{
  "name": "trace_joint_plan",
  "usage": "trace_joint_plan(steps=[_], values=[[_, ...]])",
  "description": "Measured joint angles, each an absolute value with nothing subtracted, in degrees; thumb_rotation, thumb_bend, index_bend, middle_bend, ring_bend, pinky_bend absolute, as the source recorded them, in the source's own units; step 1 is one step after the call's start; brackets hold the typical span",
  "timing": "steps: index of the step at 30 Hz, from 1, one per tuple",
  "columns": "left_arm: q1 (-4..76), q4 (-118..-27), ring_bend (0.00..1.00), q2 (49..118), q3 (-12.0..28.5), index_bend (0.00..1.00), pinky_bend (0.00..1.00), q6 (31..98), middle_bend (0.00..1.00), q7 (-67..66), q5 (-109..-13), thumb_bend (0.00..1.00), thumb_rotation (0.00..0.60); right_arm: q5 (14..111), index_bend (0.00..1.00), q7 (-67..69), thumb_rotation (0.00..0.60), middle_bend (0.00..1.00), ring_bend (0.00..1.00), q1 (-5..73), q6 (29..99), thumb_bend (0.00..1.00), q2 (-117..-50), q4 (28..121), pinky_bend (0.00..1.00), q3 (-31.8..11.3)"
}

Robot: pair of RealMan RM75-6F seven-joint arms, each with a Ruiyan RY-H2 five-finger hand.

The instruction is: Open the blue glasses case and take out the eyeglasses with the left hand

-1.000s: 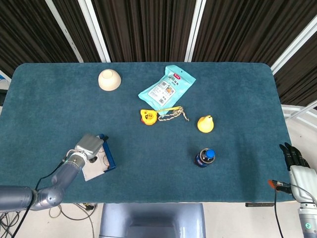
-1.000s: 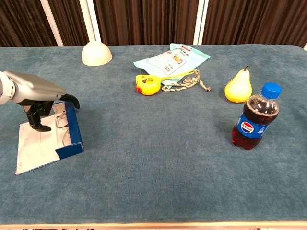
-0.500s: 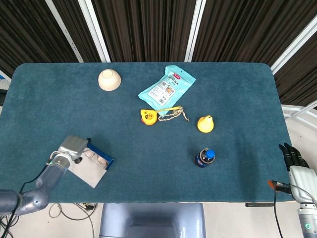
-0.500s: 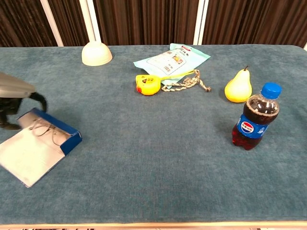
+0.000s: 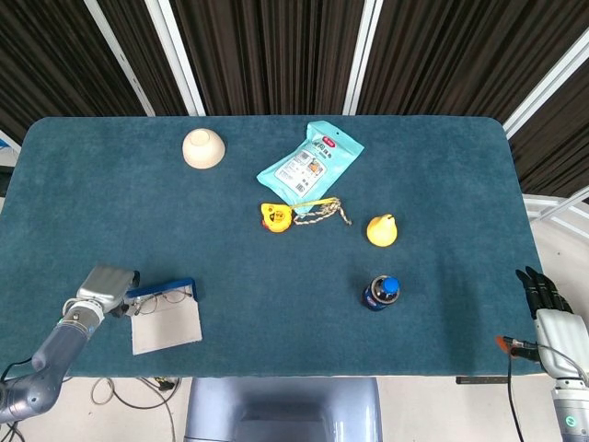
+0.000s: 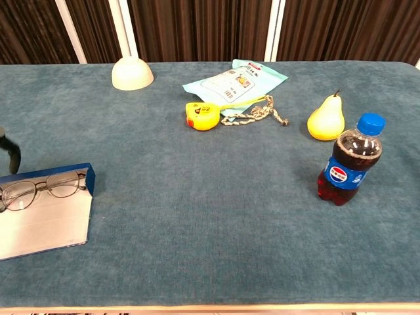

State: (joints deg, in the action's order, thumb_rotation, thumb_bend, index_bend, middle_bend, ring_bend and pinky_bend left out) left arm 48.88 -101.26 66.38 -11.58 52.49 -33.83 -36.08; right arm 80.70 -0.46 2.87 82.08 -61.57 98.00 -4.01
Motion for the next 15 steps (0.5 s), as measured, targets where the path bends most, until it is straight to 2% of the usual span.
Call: trace_joint_plan(steps=[6, 15], values=[[43.9, -99.4, 0.91, 69.7, -7.8, 0.38, 0.99, 59.7, 1.00, -28.3, -44.1, 0.32, 0.600, 80.6, 0.00, -0.2, 0.600, 0.00, 0.00, 2.9, 82.0, 0.19, -61.5, 98.0, 0.21, -4.1], [40.9, -99.1, 0.93, 74.9, -5.7, 0.45, 1.00, 65.5, 1.00, -32.2, -43.6, 0.32, 0.600, 80.7, 0.00, 0.4, 0.600, 0.00, 0.00, 2.9, 82.0, 0.18, -61.4, 98.0, 0.21, -4.1]])
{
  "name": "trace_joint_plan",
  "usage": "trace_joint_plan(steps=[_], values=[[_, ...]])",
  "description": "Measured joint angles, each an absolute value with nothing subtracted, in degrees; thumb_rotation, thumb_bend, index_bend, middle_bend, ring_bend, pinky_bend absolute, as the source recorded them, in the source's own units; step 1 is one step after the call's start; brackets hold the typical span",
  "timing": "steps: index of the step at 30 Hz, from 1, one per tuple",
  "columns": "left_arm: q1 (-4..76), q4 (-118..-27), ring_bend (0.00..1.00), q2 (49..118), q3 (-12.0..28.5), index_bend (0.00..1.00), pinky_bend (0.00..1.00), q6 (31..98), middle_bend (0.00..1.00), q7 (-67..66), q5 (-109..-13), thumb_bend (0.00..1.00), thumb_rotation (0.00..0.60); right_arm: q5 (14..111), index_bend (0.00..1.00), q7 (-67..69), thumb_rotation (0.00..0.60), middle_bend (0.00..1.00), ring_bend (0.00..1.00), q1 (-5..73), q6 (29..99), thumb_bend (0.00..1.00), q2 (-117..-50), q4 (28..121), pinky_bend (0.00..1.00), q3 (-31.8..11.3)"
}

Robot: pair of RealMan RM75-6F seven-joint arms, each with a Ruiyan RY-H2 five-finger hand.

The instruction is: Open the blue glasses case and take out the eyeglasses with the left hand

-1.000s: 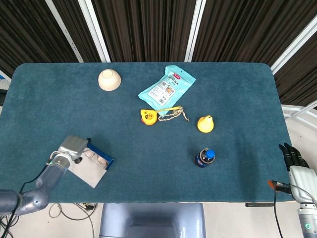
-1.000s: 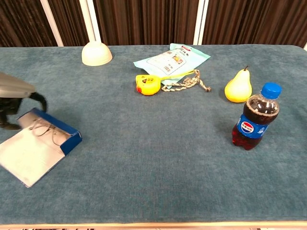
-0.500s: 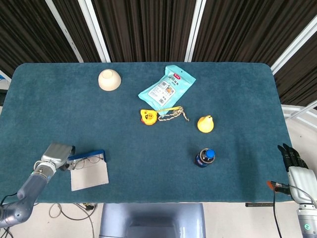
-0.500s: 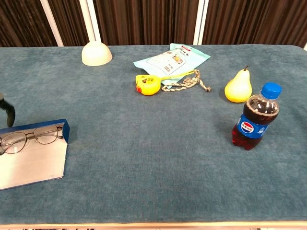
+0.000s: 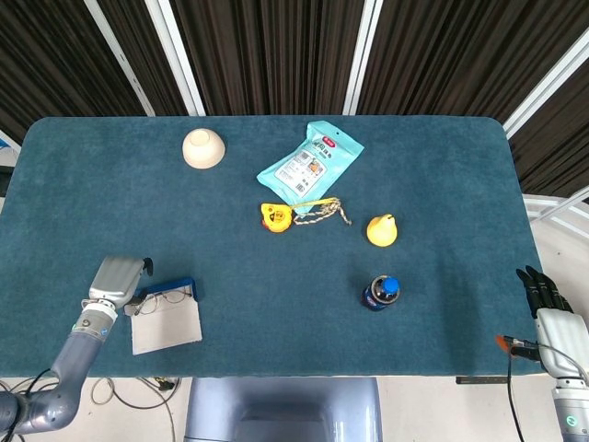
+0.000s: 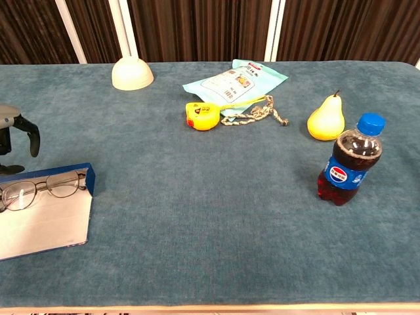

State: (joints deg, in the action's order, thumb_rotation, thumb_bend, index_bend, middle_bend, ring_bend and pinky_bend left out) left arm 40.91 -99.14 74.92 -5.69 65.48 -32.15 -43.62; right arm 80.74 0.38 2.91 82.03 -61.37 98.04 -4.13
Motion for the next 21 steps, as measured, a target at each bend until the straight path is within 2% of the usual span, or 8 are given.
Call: trace_joint_plan(steps=[21], values=[[36.6, -99.9, 0.93, 78.4, -2.8, 0.41, 1.00, 68.5, 1.00, -34.9, -41.1, 0.30, 0.600, 80.9, 0.00, 0.9, 0.600, 0.00, 0.00, 3.0, 81.9, 0.19, -61.3, 98.1, 0.21, -4.0]])
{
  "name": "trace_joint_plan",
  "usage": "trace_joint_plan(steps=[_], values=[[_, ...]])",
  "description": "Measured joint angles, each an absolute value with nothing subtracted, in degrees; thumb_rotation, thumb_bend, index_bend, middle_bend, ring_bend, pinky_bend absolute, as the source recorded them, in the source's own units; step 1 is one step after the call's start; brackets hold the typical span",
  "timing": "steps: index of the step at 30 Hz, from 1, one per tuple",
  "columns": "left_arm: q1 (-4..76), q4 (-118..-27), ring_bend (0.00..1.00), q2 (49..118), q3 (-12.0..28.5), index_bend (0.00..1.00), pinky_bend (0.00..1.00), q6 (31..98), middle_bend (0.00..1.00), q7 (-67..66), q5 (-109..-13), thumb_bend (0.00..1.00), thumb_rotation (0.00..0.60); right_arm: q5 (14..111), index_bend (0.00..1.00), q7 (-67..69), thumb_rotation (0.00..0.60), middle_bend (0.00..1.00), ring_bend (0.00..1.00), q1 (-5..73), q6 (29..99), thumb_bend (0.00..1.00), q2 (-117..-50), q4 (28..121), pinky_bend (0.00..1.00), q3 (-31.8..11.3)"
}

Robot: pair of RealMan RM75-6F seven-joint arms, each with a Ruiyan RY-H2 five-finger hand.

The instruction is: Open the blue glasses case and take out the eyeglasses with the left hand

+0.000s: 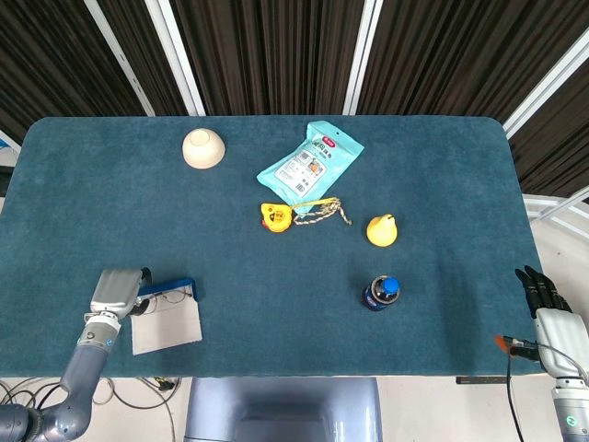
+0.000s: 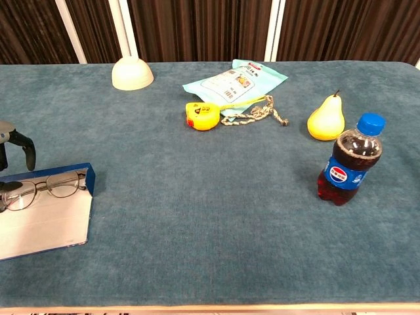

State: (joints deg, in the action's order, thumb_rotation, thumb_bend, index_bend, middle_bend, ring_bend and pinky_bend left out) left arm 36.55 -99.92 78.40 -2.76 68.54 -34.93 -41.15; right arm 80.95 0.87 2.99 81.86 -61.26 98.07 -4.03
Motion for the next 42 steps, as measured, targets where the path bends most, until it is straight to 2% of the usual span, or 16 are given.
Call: trace_joint_plan(steps=[15, 24, 42], values=[[35.8, -98.4, 0.93, 80.1, -0.2, 0.45, 1.00, 67.1, 1.00, -36.0, -38.6, 0.34, 0.600, 80.9, 0.00, 0.9, 0.600, 0.00, 0.00, 3.0, 81.8, 0.19, -61.2, 98.1, 0.21, -4.0], [35.5, -98.3, 0.93, 80.3, 0.5, 0.50, 1.00, 66.6, 1.00, -36.2, -38.6, 0.46, 0.600, 80.9, 0.00, 0.9, 0.600, 0.00, 0.00, 3.0, 81.8, 0.19, -61.2, 98.1, 0.21, -4.0], [35.9, -95.8, 0.94, 81.7, 2.5, 0.54, 1.00, 65.9, 1.00, -36.7, -39.0, 0.48, 0.600, 80.7, 0.00, 0.8, 0.600, 0.00, 0.00, 3.0, 81.7, 0.19, -61.2, 98.1, 0.21, -4.0]])
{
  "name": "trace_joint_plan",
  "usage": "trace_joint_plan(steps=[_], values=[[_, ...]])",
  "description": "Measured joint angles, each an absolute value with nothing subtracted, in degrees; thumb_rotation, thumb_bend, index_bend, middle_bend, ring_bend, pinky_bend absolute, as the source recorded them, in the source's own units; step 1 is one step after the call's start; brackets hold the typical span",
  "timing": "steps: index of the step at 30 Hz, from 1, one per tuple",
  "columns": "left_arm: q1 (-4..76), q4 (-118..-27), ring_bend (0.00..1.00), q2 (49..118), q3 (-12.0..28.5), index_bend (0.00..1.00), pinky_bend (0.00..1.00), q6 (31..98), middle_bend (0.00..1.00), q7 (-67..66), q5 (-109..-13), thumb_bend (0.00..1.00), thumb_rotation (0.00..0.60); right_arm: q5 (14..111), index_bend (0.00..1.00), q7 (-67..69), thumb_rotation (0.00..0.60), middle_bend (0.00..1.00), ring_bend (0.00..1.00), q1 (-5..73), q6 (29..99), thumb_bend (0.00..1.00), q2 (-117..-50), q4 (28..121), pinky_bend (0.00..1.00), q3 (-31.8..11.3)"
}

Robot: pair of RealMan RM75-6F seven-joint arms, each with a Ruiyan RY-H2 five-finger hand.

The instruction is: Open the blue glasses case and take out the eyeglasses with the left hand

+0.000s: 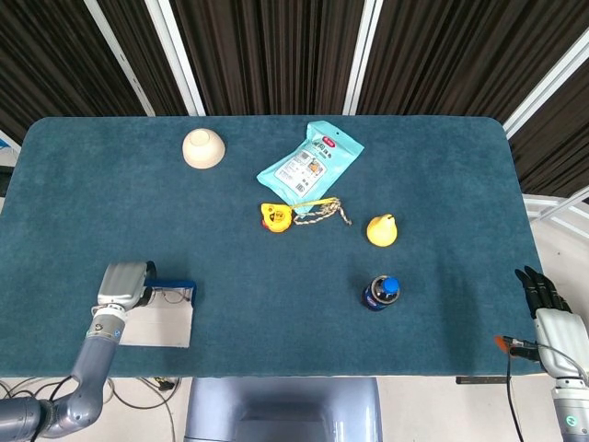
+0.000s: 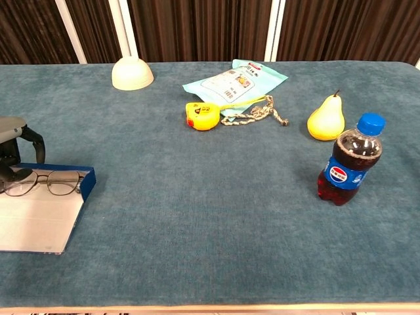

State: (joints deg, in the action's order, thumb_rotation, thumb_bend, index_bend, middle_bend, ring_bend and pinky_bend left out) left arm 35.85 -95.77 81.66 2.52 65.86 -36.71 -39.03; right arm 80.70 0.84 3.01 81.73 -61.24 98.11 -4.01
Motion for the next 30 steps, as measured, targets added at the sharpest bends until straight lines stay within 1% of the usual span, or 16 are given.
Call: trace_joint_plan(steps=[7, 11, 17, 24, 30], values=[[37.1, -92.5, 0.94, 83.6, 4.8, 0.54, 1.00, 65.4, 1.00, -36.8, -38.8, 0.48, 0.600, 80.5, 0.00, 0.7, 0.600, 0.00, 0.00, 3.0, 81.7, 0.19, -61.3, 98.1, 0.21, -4.0], [37.8, -90.5, 0.94, 84.9, 6.1, 0.54, 1.00, 65.7, 1.00, -36.4, -40.5, 0.48, 0.600, 80.4, 0.00, 0.6, 0.600, 0.00, 0.00, 3.1, 81.6, 0.19, -61.3, 98.1, 0.21, -4.1], [38.3, -86.0, 0.94, 87.3, 6.9, 0.55, 1.00, 67.1, 1.00, -33.7, -47.2, 0.48, 0.600, 80.2, 0.00, 0.6, 0.600, 0.00, 0.00, 3.1, 81.5, 0.19, -61.3, 98.1, 0.21, -4.1], [37.8, -75.2, 0.94, 90.9, 5.9, 0.55, 1.00, 69.6, 1.00, -27.3, -59.1, 0.49, 0.600, 80.2, 0.00, 0.8, 0.600, 0.00, 0.00, 3.1, 81.5, 0.19, -61.3, 98.0, 0.21, -4.2], [36.7, -66.7, 0.94, 93.8, 5.2, 0.55, 1.00, 71.3, 1.00, -21.2, -65.3, 0.49, 0.600, 80.2, 0.00, 0.6, 0.600, 0.00, 0.00, 3.1, 81.5, 0.19, -61.4, 98.1, 0.21, -4.2]])
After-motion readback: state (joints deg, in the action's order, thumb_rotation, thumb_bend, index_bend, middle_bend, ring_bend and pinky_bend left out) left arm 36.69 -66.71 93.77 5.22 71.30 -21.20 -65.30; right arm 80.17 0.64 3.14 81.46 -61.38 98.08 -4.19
